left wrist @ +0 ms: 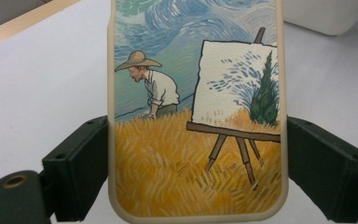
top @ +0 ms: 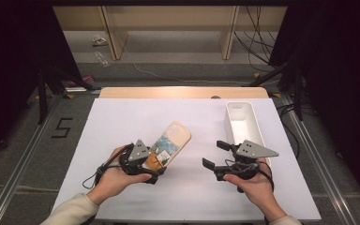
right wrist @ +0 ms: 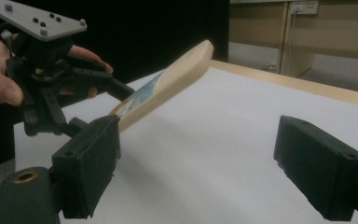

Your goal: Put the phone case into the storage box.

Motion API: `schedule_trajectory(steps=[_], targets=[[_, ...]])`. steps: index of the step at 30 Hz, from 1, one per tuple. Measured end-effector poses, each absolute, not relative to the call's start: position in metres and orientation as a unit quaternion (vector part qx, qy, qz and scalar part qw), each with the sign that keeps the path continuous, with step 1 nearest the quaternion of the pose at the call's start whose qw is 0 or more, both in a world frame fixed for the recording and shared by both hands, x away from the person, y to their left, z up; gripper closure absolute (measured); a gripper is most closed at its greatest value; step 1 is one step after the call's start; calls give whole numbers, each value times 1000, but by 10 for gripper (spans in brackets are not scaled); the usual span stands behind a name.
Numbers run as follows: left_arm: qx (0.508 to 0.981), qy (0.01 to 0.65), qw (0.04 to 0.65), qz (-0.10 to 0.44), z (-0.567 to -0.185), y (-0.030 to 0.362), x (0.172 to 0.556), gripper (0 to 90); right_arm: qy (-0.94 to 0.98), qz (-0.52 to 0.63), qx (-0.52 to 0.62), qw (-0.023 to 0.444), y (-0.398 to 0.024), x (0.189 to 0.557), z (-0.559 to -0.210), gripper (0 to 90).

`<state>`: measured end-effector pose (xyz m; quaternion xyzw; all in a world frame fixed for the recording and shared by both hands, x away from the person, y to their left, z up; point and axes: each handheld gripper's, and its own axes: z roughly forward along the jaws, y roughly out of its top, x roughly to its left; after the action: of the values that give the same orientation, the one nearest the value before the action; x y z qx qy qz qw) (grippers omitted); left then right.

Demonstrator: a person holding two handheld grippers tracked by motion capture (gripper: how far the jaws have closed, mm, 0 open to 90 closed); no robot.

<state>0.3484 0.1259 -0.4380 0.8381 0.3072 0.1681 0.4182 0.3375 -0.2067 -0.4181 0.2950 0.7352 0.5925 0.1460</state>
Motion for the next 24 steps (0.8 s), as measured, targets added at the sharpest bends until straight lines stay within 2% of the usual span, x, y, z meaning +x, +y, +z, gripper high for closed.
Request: schedule_trajectory(steps=[16, 24], targets=[[841, 299, 418, 169, -443, 116, 346, 115, 736, 594, 300, 125, -179, 353, -414, 146], [844, 289, 420, 165, -446, 105, 344, 115, 733, 588, 316, 131, -168, 367, -410, 145]])
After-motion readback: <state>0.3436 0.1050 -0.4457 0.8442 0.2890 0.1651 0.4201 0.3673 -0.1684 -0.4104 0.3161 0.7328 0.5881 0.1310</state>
